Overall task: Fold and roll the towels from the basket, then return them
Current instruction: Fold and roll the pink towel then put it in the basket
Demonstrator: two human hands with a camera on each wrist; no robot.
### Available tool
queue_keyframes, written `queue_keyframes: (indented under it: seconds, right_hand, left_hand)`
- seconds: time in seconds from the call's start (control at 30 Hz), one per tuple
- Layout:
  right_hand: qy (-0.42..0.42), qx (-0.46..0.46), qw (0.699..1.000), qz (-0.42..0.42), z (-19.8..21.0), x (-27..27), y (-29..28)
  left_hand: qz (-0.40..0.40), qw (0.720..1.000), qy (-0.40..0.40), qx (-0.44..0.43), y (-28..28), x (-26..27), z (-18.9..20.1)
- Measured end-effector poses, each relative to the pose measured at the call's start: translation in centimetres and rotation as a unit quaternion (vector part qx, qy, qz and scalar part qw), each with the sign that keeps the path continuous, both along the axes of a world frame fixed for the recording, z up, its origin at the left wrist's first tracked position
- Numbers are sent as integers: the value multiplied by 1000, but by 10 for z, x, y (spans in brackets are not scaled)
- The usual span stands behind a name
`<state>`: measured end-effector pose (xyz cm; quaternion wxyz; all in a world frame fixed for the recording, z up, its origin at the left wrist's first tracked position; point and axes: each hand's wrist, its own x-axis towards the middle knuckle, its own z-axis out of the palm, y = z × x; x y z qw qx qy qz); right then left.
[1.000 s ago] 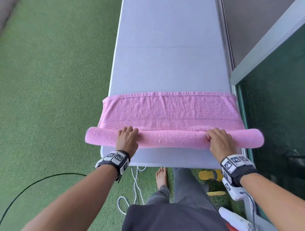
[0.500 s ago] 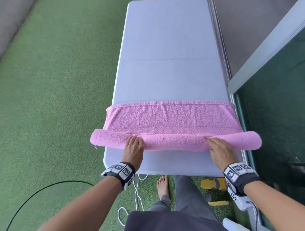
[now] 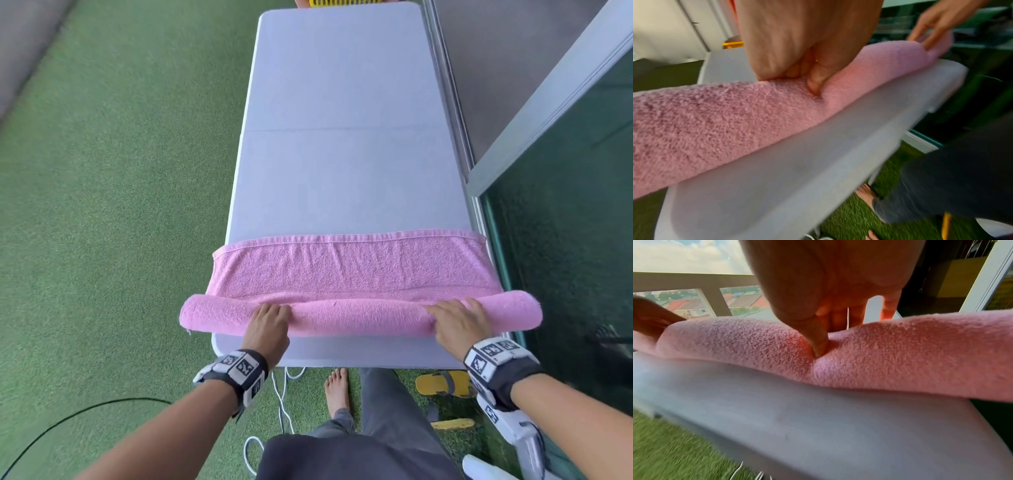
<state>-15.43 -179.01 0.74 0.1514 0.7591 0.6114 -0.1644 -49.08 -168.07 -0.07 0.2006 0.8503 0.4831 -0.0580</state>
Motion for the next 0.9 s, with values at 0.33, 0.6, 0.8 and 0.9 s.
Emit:
queue_keyframes:
  seconds: [0.33, 0.6, 0.8, 0.9]
  right_hand:
    - [115, 74, 987, -80, 0, 8, 33]
    - [81, 126, 989, 15, -25, 3, -52]
    - [87, 153, 984, -33, -25, 1, -21]
    - [92, 178, 979, -47, -24, 5, -3]
  left_hand:
    - [27, 997, -25, 69, 34, 8, 0]
    - [6, 991, -7, 130, -32, -12, -14]
    - [36, 994, -23, 103, -15, -1, -19]
    - [27, 994, -33, 104, 7, 7, -14]
